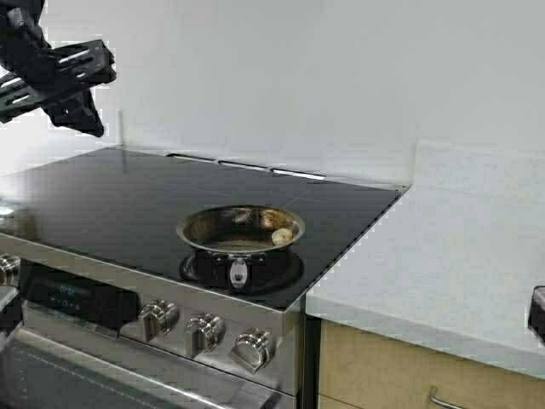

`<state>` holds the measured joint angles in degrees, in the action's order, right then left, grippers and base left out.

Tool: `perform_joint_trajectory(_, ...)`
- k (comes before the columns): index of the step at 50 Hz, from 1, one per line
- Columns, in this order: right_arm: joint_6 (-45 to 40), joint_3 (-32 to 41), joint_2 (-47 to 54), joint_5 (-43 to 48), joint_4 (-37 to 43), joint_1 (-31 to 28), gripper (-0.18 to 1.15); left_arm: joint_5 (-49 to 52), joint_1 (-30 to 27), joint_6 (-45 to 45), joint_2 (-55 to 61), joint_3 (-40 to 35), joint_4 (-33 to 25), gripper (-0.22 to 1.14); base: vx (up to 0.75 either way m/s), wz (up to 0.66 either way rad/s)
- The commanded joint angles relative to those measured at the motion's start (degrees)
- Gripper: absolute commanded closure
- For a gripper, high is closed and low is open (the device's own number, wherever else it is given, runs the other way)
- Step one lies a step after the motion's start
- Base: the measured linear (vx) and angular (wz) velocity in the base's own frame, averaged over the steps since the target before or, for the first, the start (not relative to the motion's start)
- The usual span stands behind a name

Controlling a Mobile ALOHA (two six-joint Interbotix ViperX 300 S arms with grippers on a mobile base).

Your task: Add oil to the pan and cook the shrimp and serve it

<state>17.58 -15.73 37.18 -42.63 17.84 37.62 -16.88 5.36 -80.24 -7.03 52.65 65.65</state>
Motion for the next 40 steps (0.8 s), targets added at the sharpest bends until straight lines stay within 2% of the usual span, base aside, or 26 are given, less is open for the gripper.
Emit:
perform_joint_trajectory(1,-0.18,1.05,-5.8,-0.62,0.0,0.09,-0.03,-0.26,-0.09,-0.09,-0.53,-0.7,-0.09,0.86,0.0,0.0)
perform_joint_trajectory(21,-2.11,3.16,-19.86,-1.23,-0.35,0.09,-0.03,-0.53,-0.09,-0.7,-0.44,-0.62,-0.09,0.86,0.0,0.0)
perform_joint_trajectory(28,-2.11,2.81,-25.49,-2.02,0.53,-1.32,0.02,-0.53,-0.09,-0.97,-0.44,-0.62,-0.09,0.86,0.0,0.0)
perform_joint_trajectory(31,-2.11,2.72,-27.86,-2.02,0.79,-2.81,0.08,-0.53,-0.09,-0.97,-0.44,-0.62,-0.09,0.86,0.0,0.0)
perform_joint_trajectory(37,-1.76,2.72,-32.61,-0.62,0.97,-7.38,0.35,-0.62,-0.09,-0.97,-0.26,-0.53,-0.09,0.86,0.0,0.0)
perform_joint_trajectory(40,-1.76,2.37,-35.33,1.23,0.97,-10.2,0.58,-0.62,-0.09,-1.05,-0.18,-0.53,-0.09,0.86,0.0,0.0)
